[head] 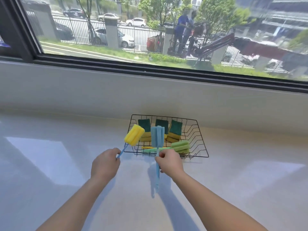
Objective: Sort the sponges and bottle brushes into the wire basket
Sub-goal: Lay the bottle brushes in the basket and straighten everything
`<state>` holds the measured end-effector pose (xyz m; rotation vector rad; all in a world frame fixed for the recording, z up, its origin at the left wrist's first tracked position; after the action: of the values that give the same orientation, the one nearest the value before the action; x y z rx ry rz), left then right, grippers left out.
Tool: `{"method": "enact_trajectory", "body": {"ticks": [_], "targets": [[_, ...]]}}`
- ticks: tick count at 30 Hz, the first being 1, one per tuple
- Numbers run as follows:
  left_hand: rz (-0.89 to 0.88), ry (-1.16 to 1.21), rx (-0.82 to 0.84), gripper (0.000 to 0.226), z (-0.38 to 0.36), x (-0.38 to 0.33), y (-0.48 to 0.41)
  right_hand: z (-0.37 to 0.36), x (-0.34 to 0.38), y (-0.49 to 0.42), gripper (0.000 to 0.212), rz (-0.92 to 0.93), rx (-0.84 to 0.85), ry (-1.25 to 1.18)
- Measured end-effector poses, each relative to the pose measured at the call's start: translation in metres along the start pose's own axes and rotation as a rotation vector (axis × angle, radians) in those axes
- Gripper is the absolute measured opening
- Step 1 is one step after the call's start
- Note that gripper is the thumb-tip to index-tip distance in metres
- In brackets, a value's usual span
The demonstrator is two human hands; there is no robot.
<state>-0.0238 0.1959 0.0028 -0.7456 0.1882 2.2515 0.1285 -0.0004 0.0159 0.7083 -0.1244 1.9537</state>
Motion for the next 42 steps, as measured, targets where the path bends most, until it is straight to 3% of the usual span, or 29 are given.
{"method": "enact_trajectory", "body": {"ticks": [13,26,38,42], "targets": [[-0.379,-0.3,0.178,0.018,-0.079,-0.116,-0.096,0.075,-0.116,-0.043,0.019,-0.205,-0.126,-0.225],[-0.516,-0.408,0.233,0.022,-0.146,-0.144,-0.111,0.074,-0.155,-0.062,0.021,-0.255,-0.161,-0.476],[-0.407,-0.248,0.167,0.018,-0.125,-0.132,-0.102,0.071,-0.143,-0.06,0.015,-0.278,-0.191,-0.679],[-0.305,0.125,0.242,0.022,-0.113,-0.137,-0.081,0.067,-0.13,-0.055,0.014,-0.28,-0.223,-0.786]]}}
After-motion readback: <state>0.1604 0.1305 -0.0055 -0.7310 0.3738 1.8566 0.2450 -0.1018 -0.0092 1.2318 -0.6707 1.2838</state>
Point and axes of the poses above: each hand's wrist, its own y-axis away from the middle knuckle, its own z-axis out of the back of the hand, x = y × z, the point moved 5 cm from there along -y, towards the middle knuckle, and after that the axes turned 11 degrees about y, right-handed, at the moved point
